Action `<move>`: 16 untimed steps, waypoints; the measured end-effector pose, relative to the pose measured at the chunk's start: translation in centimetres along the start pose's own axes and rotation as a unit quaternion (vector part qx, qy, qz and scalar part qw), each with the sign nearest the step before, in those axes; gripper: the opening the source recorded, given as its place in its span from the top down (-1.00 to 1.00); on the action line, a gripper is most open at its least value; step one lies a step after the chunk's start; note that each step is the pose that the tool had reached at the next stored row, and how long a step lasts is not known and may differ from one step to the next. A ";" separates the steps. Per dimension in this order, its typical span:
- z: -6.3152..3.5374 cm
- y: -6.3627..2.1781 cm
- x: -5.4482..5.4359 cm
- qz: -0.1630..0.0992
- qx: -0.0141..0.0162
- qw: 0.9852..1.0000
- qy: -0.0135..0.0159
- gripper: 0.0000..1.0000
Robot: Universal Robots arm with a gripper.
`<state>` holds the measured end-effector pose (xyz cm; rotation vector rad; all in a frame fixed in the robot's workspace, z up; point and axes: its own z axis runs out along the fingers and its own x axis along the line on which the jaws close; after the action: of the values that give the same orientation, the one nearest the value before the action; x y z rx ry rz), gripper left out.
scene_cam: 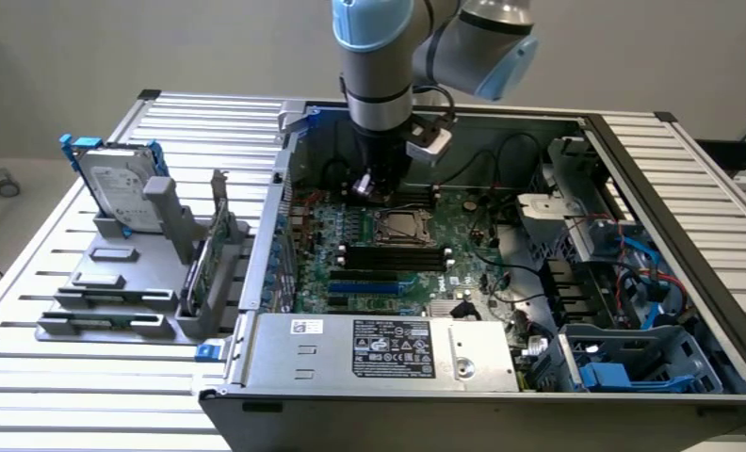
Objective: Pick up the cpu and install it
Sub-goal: 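Install the first cpu locking lever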
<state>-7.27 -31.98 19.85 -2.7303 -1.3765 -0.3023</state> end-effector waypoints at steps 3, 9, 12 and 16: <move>0.05 0.13 0.1 0.000 0.000 1.000 0.000 0.79; 0.14 0.40 0.3 0.000 0.000 1.000 0.000 0.79; 0.19 0.54 0.4 0.000 0.000 1.000 0.000 0.79; 0.24 0.72 0.5 0.000 0.000 1.000 0.000 0.79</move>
<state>-6.37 -31.99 19.74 -2.7303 -1.3765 -0.3022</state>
